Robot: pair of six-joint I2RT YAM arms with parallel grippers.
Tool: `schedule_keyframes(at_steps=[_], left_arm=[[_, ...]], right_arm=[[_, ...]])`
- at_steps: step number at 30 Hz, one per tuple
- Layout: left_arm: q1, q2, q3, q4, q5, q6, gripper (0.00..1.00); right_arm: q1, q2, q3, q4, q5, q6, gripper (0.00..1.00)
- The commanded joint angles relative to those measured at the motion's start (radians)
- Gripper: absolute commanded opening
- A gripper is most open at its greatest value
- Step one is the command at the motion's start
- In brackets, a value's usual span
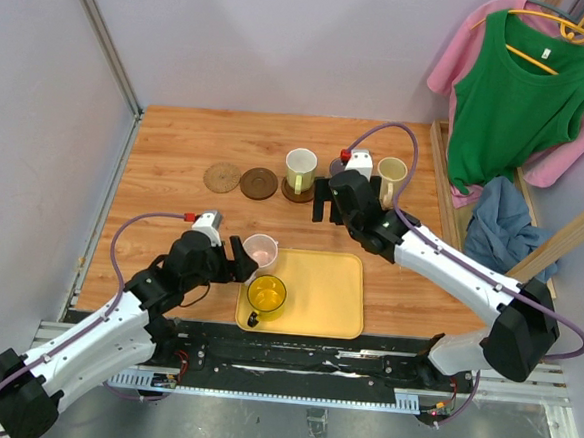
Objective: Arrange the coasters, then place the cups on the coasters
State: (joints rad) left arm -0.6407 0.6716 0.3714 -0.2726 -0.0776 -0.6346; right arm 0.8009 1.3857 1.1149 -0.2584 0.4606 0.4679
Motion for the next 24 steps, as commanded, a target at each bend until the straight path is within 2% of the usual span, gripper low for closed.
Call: schedule_keyframes(at_steps=[1, 10, 18, 24], left_arm=[[-0.045, 0.025, -0.013, 0.009, -0.046, -0.026, 0.85], [-0.098, 0.144, 0.018, 0.041, -0.103, 0.009, 0.78], [-0.119, 0.187, 0.059, 0.044, -0.117, 0.064, 0.60], [-0.138, 0.221, 0.090, 0.041, -0.123, 0.101, 0.57]], right_arm=[[0.007, -0.039, -0.027, 0.029, 0.001, -0.016, 0.98], [0.007, -0.090, -0.072, 0.054, 0.011, -0.014, 0.98], [0.007, -0.111, -0.092, 0.058, 0.013, -0.003, 0.98], [0.007, -0.106, -0.097, 0.059, 0.003, 0.008, 0.98]])
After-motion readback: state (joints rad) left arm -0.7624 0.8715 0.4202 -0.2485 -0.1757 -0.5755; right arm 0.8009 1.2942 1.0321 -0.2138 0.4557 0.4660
